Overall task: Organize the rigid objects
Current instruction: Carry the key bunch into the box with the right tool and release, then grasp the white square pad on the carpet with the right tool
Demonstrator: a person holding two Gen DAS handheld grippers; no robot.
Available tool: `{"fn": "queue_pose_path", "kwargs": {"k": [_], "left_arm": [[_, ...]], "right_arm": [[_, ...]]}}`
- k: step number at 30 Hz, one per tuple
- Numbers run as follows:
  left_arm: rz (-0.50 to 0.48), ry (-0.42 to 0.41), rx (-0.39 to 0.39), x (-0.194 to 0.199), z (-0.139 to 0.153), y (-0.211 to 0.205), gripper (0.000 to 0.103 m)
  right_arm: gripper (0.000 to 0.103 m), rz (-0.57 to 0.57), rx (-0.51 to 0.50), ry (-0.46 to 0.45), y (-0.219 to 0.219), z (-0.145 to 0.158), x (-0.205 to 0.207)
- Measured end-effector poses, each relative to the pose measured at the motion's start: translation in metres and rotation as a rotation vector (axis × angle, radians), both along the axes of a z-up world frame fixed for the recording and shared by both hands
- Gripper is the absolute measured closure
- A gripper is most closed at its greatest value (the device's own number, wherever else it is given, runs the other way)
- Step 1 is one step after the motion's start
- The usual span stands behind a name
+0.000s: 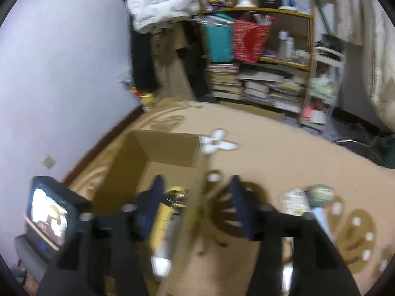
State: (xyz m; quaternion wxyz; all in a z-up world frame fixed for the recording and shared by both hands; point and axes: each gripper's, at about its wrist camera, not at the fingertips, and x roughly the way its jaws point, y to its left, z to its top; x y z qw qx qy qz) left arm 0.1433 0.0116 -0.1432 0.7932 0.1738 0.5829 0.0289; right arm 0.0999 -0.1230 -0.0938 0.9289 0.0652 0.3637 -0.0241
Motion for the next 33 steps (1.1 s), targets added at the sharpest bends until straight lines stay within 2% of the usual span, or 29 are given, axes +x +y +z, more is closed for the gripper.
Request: {"fn": "queue_pose_path", "kwargs": {"k": [3, 8, 10, 16, 33], "left_arm": [[0.002, 0.001, -0.005, 0.0, 0.001, 0.0, 0.082], [0.002, 0.0, -0.006, 0.0, 0.002, 0.001, 0.082], [0.002, 0.0, -0.007, 0.0, 0.002, 0.0, 0.082], [0.002, 0.001, -0.007, 0.001, 0.002, 0.001, 0.082], [-0.006, 0.0, 0.005, -0.001, 0.002, -0.002, 0.082]], "right_arm": [[0.017, -0.037, 0.005, 0.024, -0.02, 0.001, -0.011], [0.009, -0.093, 0.009, 0.062, -0.05, -0.008, -0.03], [0.002, -0.1, 0.012, 0.083, -0.057, -0.016, -0.035], [0.001, -0.148, 0.009, 0.185, -0.076, -0.049, -0.047], [0.001, -0.19, 0.009, 0.325, -0.1, -0.103, -0.062]]}}
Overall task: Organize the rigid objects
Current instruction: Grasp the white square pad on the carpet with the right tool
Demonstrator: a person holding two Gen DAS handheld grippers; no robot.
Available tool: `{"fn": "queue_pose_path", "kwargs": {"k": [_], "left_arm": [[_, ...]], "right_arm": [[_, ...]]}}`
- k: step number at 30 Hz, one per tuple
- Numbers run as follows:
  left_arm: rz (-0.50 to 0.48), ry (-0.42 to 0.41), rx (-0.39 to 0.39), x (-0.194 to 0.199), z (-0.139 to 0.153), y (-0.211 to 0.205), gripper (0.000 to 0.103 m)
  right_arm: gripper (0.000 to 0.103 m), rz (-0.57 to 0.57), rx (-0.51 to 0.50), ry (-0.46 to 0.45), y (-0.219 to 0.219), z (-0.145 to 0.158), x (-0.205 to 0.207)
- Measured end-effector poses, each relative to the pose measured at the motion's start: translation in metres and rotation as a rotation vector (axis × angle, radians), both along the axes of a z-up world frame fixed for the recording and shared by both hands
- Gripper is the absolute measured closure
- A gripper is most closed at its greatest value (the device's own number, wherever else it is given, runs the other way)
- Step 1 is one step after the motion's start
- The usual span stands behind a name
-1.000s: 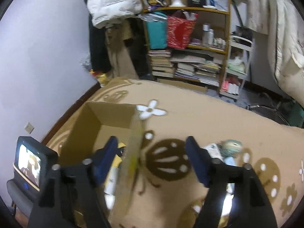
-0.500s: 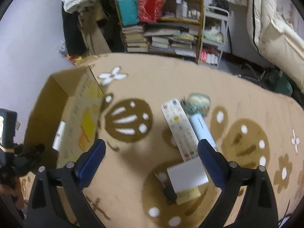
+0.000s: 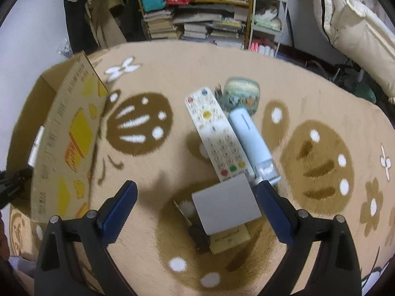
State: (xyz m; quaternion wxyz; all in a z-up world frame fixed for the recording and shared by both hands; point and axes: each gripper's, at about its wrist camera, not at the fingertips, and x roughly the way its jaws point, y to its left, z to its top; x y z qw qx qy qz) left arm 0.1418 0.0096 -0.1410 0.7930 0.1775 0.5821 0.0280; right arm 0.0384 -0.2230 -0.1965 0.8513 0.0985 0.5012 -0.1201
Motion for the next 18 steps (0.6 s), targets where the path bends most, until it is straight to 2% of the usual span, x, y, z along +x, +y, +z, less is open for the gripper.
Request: {"fn": "queue_pose_path", "kwargs": {"k": [5, 7, 11, 18], "left_arm": [[0.001, 0.0, -0.002, 0.0, 0.0, -0.001, 0.082], [-0.001, 0.0, 0.0, 0.0, 0.0, -0.001, 0.082], [-0.001, 0.0, -0.001, 0.0, 0.0, -0.001, 0.082], [-0.002, 0.0, 0.003, 0.0, 0.0, -0.001, 0.082]], "right_arm": [[0.003, -0.005, 0.005, 0.022, -0.003, -0.008, 0.0], [0.011, -0.023, -0.003, 0.036, -0.005, -0.012, 0.0], [0.011, -0.039, 0.006, 0.071, -0.009, -0.019, 0.002], [0.011, -0.026, -0.056, 0.132, -0.004, -0.029, 0.004]]}}
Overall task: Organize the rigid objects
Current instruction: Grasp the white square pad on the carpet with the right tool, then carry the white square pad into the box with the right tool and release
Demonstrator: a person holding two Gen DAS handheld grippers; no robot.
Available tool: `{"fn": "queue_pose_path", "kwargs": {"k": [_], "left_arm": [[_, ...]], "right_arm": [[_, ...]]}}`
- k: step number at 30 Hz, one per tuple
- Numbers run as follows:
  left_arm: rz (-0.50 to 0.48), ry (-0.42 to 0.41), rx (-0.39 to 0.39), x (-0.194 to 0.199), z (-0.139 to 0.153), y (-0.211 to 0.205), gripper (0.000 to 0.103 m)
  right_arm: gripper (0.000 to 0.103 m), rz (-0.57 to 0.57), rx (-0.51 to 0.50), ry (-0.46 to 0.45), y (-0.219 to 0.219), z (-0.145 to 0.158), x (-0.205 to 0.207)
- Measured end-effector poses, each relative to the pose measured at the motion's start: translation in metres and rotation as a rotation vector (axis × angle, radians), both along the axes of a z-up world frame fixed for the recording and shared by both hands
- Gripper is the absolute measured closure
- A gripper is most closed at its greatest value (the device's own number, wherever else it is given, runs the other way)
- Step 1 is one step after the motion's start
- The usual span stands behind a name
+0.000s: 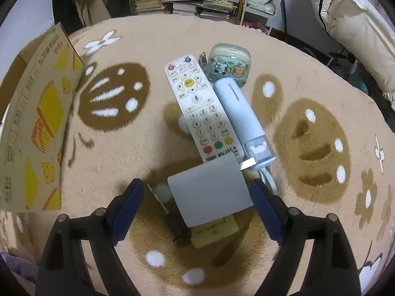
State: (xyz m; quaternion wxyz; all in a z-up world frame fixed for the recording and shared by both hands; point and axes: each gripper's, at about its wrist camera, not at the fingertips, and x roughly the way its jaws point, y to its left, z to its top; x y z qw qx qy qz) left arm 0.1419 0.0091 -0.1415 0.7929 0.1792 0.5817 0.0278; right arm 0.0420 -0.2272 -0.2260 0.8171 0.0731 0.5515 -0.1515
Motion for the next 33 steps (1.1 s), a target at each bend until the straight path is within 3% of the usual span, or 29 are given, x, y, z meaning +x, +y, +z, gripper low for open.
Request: {"fn": "queue_pose_path", "kwargs": {"k": [3, 7, 16, 21, 33], "left_arm": [[0.0, 0.0, -0.002, 0.0, 0.0, 0.0, 0.082], [0.0, 0.001, 0.0, 0.0, 0.0, 0.0, 0.082], [-0.001, 0.0, 0.001, -0.001, 0.0, 0.0, 0.082], [-0.001, 0.0, 0.002, -0.001, 0.0, 0.0, 0.082], [-0.006, -0.003, 0.018, -0.003, 0.001, -0.006, 0.082]], "right_arm": [[0.012, -0.013, -0.005, 0.038, -0.002, -0.008, 0.0], [0.031, -0.04, 0.0, 0.057, -0.007, -0.013, -0.002], [0.035, -0.023, -0.011, 0.033, -0.004, -0.017, 0.001], [0.036, -0.017, 0.043, -0.061, 0.008, 0.001, 0.001], [0.036, 0.129, 0.089, -0.316, 0.057, 0.061, 0.012]]}}
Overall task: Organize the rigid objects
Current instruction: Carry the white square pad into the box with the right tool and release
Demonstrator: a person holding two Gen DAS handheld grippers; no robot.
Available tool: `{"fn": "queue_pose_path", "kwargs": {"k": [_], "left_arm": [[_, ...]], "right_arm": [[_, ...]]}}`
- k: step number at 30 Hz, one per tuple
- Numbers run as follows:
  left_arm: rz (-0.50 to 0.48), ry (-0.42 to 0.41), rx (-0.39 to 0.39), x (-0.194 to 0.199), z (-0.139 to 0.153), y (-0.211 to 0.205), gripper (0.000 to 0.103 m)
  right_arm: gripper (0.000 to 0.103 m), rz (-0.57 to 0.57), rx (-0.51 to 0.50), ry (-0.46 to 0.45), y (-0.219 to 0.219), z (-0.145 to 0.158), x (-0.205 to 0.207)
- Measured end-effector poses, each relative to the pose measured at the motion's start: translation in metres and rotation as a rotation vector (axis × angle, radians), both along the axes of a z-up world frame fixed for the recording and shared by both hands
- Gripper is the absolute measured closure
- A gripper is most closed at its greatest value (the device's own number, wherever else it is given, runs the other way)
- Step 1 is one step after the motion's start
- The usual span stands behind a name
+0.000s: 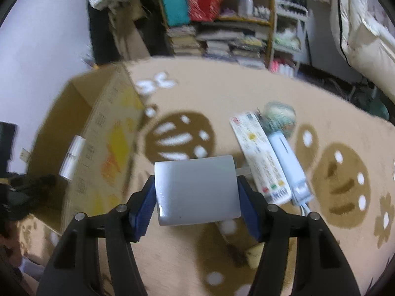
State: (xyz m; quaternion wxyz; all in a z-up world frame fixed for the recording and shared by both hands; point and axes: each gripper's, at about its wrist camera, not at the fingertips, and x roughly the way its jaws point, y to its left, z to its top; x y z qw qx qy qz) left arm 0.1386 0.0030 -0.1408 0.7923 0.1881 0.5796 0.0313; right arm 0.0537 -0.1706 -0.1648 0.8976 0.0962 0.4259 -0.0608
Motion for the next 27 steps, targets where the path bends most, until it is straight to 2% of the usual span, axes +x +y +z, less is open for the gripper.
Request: {"fn": "queue_pose_path", "kwargs": {"k": [10, 14, 23, 27], "left_arm": [[-0.004, 0.001, 0.019, 0.0, 0.0, -0.004, 0.082], [-0.004, 0.001, 0.018, -0.001, 0.0, -0.005, 0.082], [0.0, 0.003, 0.012, 0.001, 0.001, -0.006, 0.082], [0.0, 0.003, 0.01, 0.002, 0.0, -0.004, 0.082]], "right_arm": [[0.036, 0.123, 0.033, -0.176, 0.04, 0.055, 0.032], [0.036, 0.163, 0.048, -0.221, 0.057, 0.066, 0.044], [0.036, 0.219, 0.081, -0.195, 0.075, 0.054, 0.071], [0.036, 0.215, 0.131, -0.176, 0.072, 0.045, 0.076]]}}
